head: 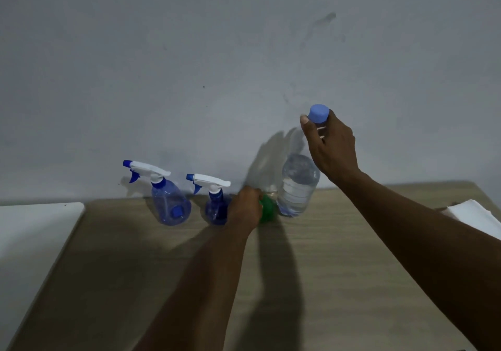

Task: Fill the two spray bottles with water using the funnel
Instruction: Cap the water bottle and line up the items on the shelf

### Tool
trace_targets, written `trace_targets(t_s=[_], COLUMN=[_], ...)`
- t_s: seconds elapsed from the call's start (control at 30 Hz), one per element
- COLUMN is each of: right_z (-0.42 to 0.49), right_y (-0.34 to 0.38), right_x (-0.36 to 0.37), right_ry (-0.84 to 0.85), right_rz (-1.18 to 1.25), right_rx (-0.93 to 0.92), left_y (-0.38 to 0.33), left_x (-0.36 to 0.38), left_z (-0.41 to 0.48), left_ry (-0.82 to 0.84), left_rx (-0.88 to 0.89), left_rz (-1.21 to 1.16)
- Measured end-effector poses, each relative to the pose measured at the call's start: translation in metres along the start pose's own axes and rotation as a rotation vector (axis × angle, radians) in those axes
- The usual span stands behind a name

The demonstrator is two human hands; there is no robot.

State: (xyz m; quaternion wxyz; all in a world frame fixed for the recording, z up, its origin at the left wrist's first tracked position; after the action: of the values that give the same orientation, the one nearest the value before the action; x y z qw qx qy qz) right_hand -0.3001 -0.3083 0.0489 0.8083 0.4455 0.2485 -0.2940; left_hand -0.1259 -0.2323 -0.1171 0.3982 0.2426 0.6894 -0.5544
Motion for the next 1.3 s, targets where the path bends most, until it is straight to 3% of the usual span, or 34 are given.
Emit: trace_targets(t_s=[0.17, 0.53, 0.77, 0.87, 1.03, 1.3], right_z=[-0.003, -0.016, -0.036, -0.073, -0.155, -0.265], right_y=[-0.009, -0.016, -0.014, -0.03, -0.082, -0.208], right_x=[0.015, 0.013, -0.009, -0.028, -0.073, -0.203], right_ry=[0.002, 0.052, 0.185, 0.165, 0.198, 0.206], right_rz=[0.114, 0.129, 0.1, 0.08, -0.154, -0.326], right_rx=[-0.019, 0.012, 0.15, 0.243, 0.279, 0.568], left_y=[0.005, -0.002, -0.008, -0.018, -0.052, -0.16], left_x=[0.01, 0.0, 0.0, 0.008, 0.042, 0.108], left_z=[0.015, -0.007, -0.069, -0.1, -0.137, -0.182], left_ry=[-0.007, 0.018, -0.022, -0.022, 0.113, 0.367], left_rx=[-0.024, 0.006, 0.121, 0.2, 0.251, 0.328], left_rz=[0.02, 0.023, -0.189, -0.216, -0.169, -0.147])
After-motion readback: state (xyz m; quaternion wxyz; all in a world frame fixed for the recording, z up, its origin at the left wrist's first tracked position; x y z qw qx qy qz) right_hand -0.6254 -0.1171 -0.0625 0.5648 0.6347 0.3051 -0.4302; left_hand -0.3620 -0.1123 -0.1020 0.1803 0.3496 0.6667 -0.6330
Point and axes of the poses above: each hand's wrist, its own z-axis towards the middle knuckle, its own x-axis out of the palm, y = z × x, the point moved 5 cm from there along z, towards the middle knuckle, and after that the axes turned 9 degrees about -z, right-handed, at the moved point
